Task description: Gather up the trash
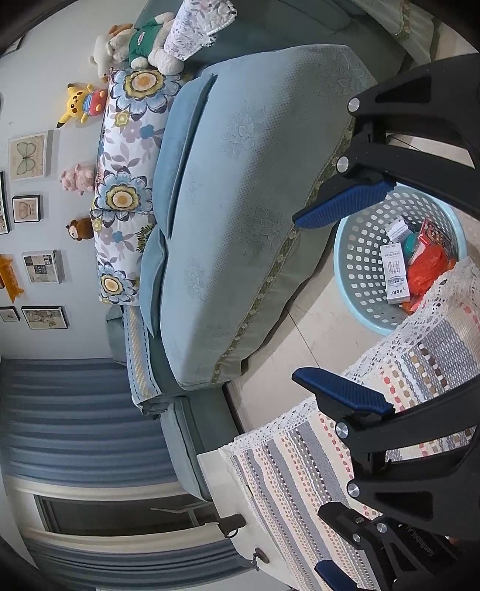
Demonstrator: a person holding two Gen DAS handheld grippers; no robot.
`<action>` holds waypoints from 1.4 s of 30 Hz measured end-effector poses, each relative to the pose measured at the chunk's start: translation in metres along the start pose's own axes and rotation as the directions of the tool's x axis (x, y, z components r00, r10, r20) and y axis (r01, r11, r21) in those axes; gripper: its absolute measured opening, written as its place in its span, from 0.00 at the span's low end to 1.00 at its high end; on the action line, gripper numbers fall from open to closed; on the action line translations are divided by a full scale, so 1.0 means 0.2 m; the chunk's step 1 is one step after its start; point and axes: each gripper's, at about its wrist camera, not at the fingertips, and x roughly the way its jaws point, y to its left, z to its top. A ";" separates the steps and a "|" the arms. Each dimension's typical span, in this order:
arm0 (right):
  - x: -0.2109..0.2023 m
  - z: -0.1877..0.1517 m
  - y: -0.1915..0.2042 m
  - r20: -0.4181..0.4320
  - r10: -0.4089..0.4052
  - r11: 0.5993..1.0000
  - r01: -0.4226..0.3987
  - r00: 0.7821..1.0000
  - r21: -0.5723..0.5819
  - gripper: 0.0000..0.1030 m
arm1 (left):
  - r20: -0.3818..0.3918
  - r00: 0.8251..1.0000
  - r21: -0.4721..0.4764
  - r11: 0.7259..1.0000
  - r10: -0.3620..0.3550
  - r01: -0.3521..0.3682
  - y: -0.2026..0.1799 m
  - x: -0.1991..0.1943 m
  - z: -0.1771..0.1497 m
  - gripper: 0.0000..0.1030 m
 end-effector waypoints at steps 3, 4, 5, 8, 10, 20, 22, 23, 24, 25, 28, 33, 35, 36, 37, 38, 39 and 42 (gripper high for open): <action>0.00 0.00 0.00 -0.001 0.002 1.000 -0.002 1.000 -0.001 0.72 | 0.002 1.000 0.001 1.000 -0.002 0.002 0.00 -0.01 0.00 0.91; 0.00 0.00 0.00 -0.002 0.002 1.000 -0.002 1.000 -0.001 0.72 | 0.003 1.000 0.002 1.000 -0.001 0.001 0.00 -0.01 0.00 0.91; 0.00 0.00 0.00 -0.002 0.002 1.000 -0.002 1.000 -0.002 0.73 | 0.003 1.000 0.003 1.000 0.001 -0.001 0.00 -0.01 0.00 0.91; 0.00 0.00 0.01 -0.002 0.007 1.000 -0.007 1.000 -0.005 0.73 | 0.005 1.000 0.003 1.000 0.003 -0.003 0.00 -0.01 0.00 0.91; 0.00 0.01 0.01 -0.002 0.008 1.000 -0.008 1.000 -0.008 0.73 | 0.004 1.000 0.004 1.000 0.003 -0.003 0.00 -0.01 0.01 0.91; 0.01 0.01 0.00 -0.006 0.019 1.000 -0.019 1.000 -0.009 0.73 | 0.002 1.000 0.007 1.000 0.006 -0.006 0.01 -0.01 0.00 0.91; 0.01 0.01 0.00 -0.009 0.021 1.000 -0.021 1.000 -0.008 0.73 | 0.000 1.000 0.006 1.000 0.005 -0.005 0.01 0.00 0.00 0.91; 0.02 0.01 0.00 -0.011 0.022 1.000 -0.022 1.000 -0.007 0.73 | 0.000 1.000 0.005 1.000 0.004 -0.004 0.02 0.00 0.00 0.91; 0.02 0.01 0.00 -0.012 0.023 1.000 -0.023 1.000 -0.006 0.73 | 0.002 1.000 0.005 1.000 0.004 -0.004 0.02 0.00 0.00 0.91; 0.02 0.01 -0.01 -0.013 0.024 1.000 -0.024 1.000 -0.005 0.73 | 0.003 1.000 0.006 1.000 0.005 -0.005 0.02 0.00 0.00 0.91; 0.02 0.00 -0.01 -0.016 0.028 1.000 -0.028 0.999 -0.001 0.73 | 0.003 1.000 0.004 1.000 0.007 -0.007 0.02 -0.01 0.00 0.91; 0.02 0.00 0.00 -0.011 0.025 1.000 -0.025 1.000 -0.016 0.73 | 0.005 1.000 0.007 1.000 0.015 -0.015 0.02 -0.01 0.00 0.91; 0.02 0.01 0.00 -0.010 0.025 1.000 -0.025 1.000 -0.018 0.73 | 0.006 1.000 0.004 1.000 0.017 -0.017 0.03 -0.01 0.00 0.91; 0.02 0.00 0.00 -0.011 0.025 1.000 -0.026 1.000 -0.017 0.73 | 0.005 1.000 0.003 1.000 0.018 -0.018 0.04 -0.01 0.00 0.91; 0.02 0.00 0.00 -0.012 0.027 0.999 -0.027 1.000 -0.017 0.73 | 0.005 1.000 0.003 1.000 0.019 -0.019 0.04 -0.01 0.00 0.91; 0.02 0.00 0.01 -0.012 0.026 0.999 -0.027 1.000 -0.017 0.73 | 0.005 1.000 0.001 1.000 0.020 -0.020 0.04 -0.01 0.00 0.91; 0.02 0.00 0.01 -0.013 0.026 0.999 -0.027 1.000 -0.017 0.73 | 0.004 1.000 0.000 1.000 0.020 -0.020 0.04 -0.01 0.01 0.91; 0.02 0.00 0.01 -0.014 0.028 0.999 -0.028 1.000 -0.019 0.73 | 0.004 1.000 0.000 1.000 0.020 -0.020 0.04 -0.01 0.01 0.91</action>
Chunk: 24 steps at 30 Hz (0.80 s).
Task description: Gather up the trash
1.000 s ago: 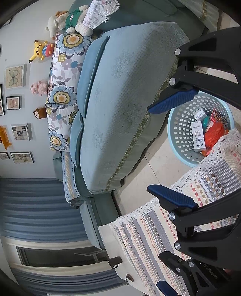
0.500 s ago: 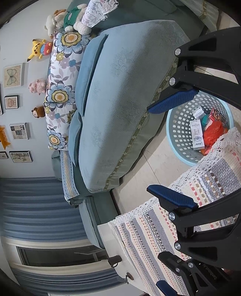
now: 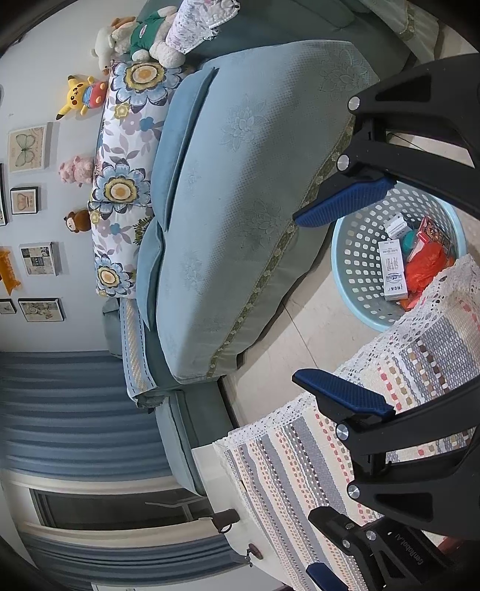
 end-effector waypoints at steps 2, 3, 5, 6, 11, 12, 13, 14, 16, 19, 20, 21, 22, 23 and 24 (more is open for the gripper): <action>0.00 0.00 0.00 0.000 0.001 1.000 -0.001 1.000 0.000 0.73 | 0.000 1.000 0.001 1.000 0.001 -0.001 0.00 0.00 0.00 0.91; 0.00 0.00 0.00 -0.001 0.001 1.000 -0.001 1.000 0.000 0.73 | 0.000 1.000 0.001 1.000 0.001 -0.001 0.00 0.00 0.00 0.91; 0.00 0.00 0.00 -0.001 0.001 1.000 -0.001 1.000 -0.001 0.73 | 0.000 1.000 0.001 1.000 0.002 -0.002 0.00 0.00 0.00 0.91; 0.00 0.00 0.00 -0.001 0.000 1.000 0.000 1.000 -0.002 0.73 | 0.000 1.000 0.002 1.000 0.004 -0.004 0.00 0.00 0.00 0.91; 0.00 0.01 0.01 0.001 0.001 1.000 -0.001 1.000 -0.011 0.73 | 0.000 1.000 0.002 1.000 0.006 -0.006 0.01 0.00 0.00 0.91; 0.01 0.01 0.01 0.001 0.001 1.000 -0.001 1.000 -0.010 0.73 | 0.001 1.000 0.002 1.000 0.008 -0.008 0.01 0.00 0.00 0.91; 0.01 0.01 0.01 0.000 0.002 1.000 -0.002 1.000 -0.011 0.73 | 0.000 1.000 0.003 1.000 0.007 -0.007 0.01 0.00 0.01 0.91; 0.01 0.01 0.01 -0.001 0.002 1.000 -0.002 1.000 -0.010 0.73 | -0.002 1.000 0.003 1.000 0.007 -0.007 0.01 0.00 0.01 0.91; 0.01 0.01 0.01 -0.003 0.004 1.000 -0.004 1.000 -0.010 0.73 | -0.003 1.000 0.002 1.000 0.008 -0.008 0.01 0.00 0.01 0.92; 0.02 0.01 0.01 -0.006 0.006 1.000 -0.006 1.000 -0.011 0.73 | -0.002 1.000 0.003 1.000 0.008 -0.008 0.01 0.00 0.00 0.92; 0.02 0.01 0.01 -0.006 0.006 1.000 -0.006 1.000 -0.011 0.73 | -0.002 1.000 0.002 1.000 0.008 -0.008 0.01 0.00 0.00 0.92; 0.02 0.01 0.01 -0.007 0.007 1.000 -0.007 1.000 -0.011 0.73 | -0.003 1.000 0.002 1.000 0.009 -0.009 0.01 0.00 0.00 0.92; 0.02 0.01 0.01 -0.007 0.007 1.000 -0.007 1.000 -0.011 0.73 | -0.002 1.000 0.002 1.000 0.009 -0.009 0.01 0.00 0.00 0.92; 0.02 0.01 0.01 -0.007 0.007 1.000 -0.007 1.000 -0.011 0.73 | -0.003 1.000 0.002 1.000 0.009 -0.009 0.01 0.00 0.00 0.92; 0.02 0.01 0.01 -0.007 0.007 1.000 -0.007 1.000 -0.011 0.73 | -0.002 1.000 0.002 1.000 0.009 -0.009 0.01 0.00 0.00 0.92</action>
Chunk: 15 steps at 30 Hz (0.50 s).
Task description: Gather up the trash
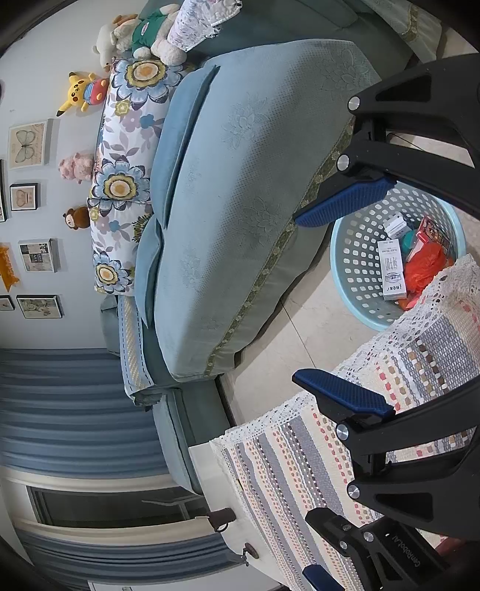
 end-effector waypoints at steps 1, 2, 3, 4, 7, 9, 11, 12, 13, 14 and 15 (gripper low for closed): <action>0.00 0.00 0.00 0.000 0.000 1.000 0.000 1.000 0.000 0.73 | 0.000 1.000 0.000 1.000 0.001 -0.001 0.00 0.00 0.00 0.92; 0.00 0.00 0.00 0.000 0.000 1.000 0.000 1.000 0.000 0.73 | 0.000 1.000 0.001 1.000 0.001 -0.001 0.00 0.00 0.00 0.92; 0.00 0.00 0.00 0.000 0.000 1.000 0.000 1.000 0.000 0.73 | -0.001 1.000 0.001 1.000 0.001 -0.001 0.00 0.00 0.00 0.92; 0.00 0.00 0.00 -0.001 0.001 1.000 -0.001 1.000 -0.001 0.73 | -0.001 1.000 0.001 1.000 0.001 -0.001 0.00 0.00 0.00 0.92; 0.01 0.00 0.00 -0.002 0.002 1.000 -0.002 1.000 -0.004 0.73 | 0.000 1.000 0.000 1.000 0.006 -0.006 0.00 0.00 0.00 0.92; 0.01 -0.01 0.00 -0.002 0.002 1.000 -0.002 1.000 -0.004 0.73 | -0.001 1.000 -0.001 1.000 0.010 -0.010 0.00 0.00 -0.01 0.92; 0.01 -0.01 0.00 -0.003 0.003 1.000 -0.003 1.000 -0.004 0.73 | -0.002 1.000 -0.002 1.000 0.012 -0.012 0.00 0.00 -0.01 0.92; 0.01 -0.01 0.00 -0.004 0.003 1.000 -0.003 1.000 -0.003 0.73 | -0.002 1.000 -0.003 1.000 0.013 -0.013 0.00 0.00 -0.01 0.92; 0.01 -0.01 0.00 -0.003 0.003 1.000 -0.003 1.000 -0.004 0.73 | -0.002 1.000 -0.003 1.000 0.014 -0.014 0.00 0.00 0.00 0.92; 0.01 -0.01 0.00 -0.002 0.003 1.000 -0.003 1.000 -0.004 0.73 | -0.003 1.000 -0.003 1.000 0.015 -0.015 0.01 0.01 -0.01 0.92; 0.01 -0.01 0.00 -0.003 0.003 1.000 -0.003 1.000 -0.004 0.73 | -0.003 1.000 -0.003 1.000 0.018 -0.018 0.00 0.00 0.00 0.92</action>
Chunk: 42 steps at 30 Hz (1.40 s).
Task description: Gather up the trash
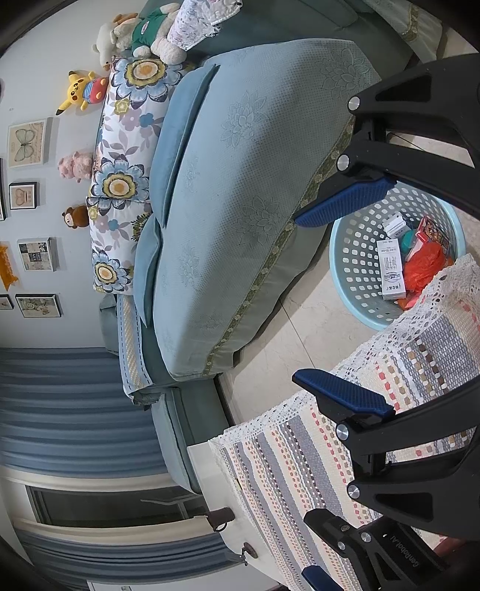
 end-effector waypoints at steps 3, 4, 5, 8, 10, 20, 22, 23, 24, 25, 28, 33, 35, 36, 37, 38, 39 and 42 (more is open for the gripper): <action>0.00 0.00 0.00 -0.001 0.000 1.000 0.000 1.000 0.001 0.73 | -0.002 1.000 0.003 1.000 0.011 -0.011 0.00 0.00 0.00 0.92; 0.00 0.00 0.00 -0.001 0.001 1.000 -0.001 1.000 0.001 0.73 | -0.002 1.000 0.003 1.000 0.013 -0.013 0.00 0.00 0.00 0.92; 0.00 0.00 0.00 -0.002 0.002 1.000 -0.002 1.000 0.002 0.73 | -0.003 1.000 0.003 1.000 0.014 -0.014 0.00 0.00 0.00 0.92; 0.01 -0.01 0.00 -0.006 0.003 1.000 -0.003 1.000 0.002 0.73 | -0.003 1.000 0.005 1.000 0.015 -0.015 -0.01 0.00 0.00 0.92; 0.01 -0.01 0.00 -0.005 0.003 1.000 -0.003 1.000 0.000 0.73 | -0.001 1.000 0.009 1.000 0.018 -0.018 -0.02 -0.01 0.00 0.92; 0.01 -0.02 0.00 -0.005 0.007 1.000 -0.007 1.000 0.002 0.73 | 0.011 0.998 0.031 0.997 0.066 -0.066 -0.03 -0.02 0.01 0.92; 0.01 -0.02 -0.01 -0.008 0.004 1.000 -0.004 1.000 0.001 0.73 | 0.012 0.997 0.032 0.997 0.075 -0.075 -0.03 -0.02 0.01 0.92; 0.01 -0.01 -0.01 -0.009 0.004 1.000 -0.004 1.000 0.001 0.73 | 0.013 0.997 0.031 0.996 0.079 -0.080 -0.03 -0.02 0.01 0.92; 0.01 -0.02 0.00 -0.009 0.004 1.000 -0.004 1.000 0.001 0.73 | 0.012 0.997 0.032 0.996 0.079 -0.080 -0.03 -0.02 0.01 0.92; 0.01 -0.01 0.00 -0.009 0.004 1.000 -0.004 1.000 0.001 0.73 | 0.011 0.997 0.031 0.996 0.080 -0.080 -0.03 -0.02 0.01 0.92; 0.01 -0.02 0.00 -0.009 0.004 1.000 -0.004 1.000 0.000 0.73 | 0.013 0.997 0.031 0.996 0.082 -0.083 -0.03 -0.02 0.01 0.92; 0.02 -0.01 0.00 -0.012 0.002 1.000 -0.002 1.000 0.003 0.73 | 0.012 0.997 0.027 0.997 0.077 -0.077 -0.03 -0.02 0.01 0.92; 0.03 -0.01 0.01 -0.017 -0.002 1.000 0.002 1.000 -0.002 0.73 | 0.014 0.997 0.025 0.997 0.076 -0.076 -0.03 -0.02 0.01 0.92; 0.03 -0.01 0.02 -0.018 -0.005 1.000 0.005 1.000 -0.005 0.73 | 0.015 0.997 0.024 0.997 0.075 -0.075 -0.02 -0.02 0.01 0.92; 0.03 -0.01 0.02 -0.016 -0.009 1.000 0.009 1.000 -0.009 0.73 | 0.017 0.997 0.021 0.997 0.076 -0.077 -0.02 -0.03 0.01 0.92; 0.03 -0.01 0.02 -0.014 -0.011 1.000 0.011 1.000 -0.012 0.73 | 0.019 0.997 0.020 0.997 0.076 -0.076 -0.01 -0.02 0.01 0.92; 0.03 -0.01 0.02 -0.011 -0.014 1.000 0.014 1.000 -0.015 0.73 | 0.020 0.997 0.018 0.997 0.078 -0.078 0.00 -0.02 0.02 0.92; 0.03 -0.01 0.04 -0.004 -0.024 0.999 0.024 1.000 -0.033 0.73 | 0.028 0.997 0.009 0.997 0.074 -0.075 0.02 -0.03 0.02 0.92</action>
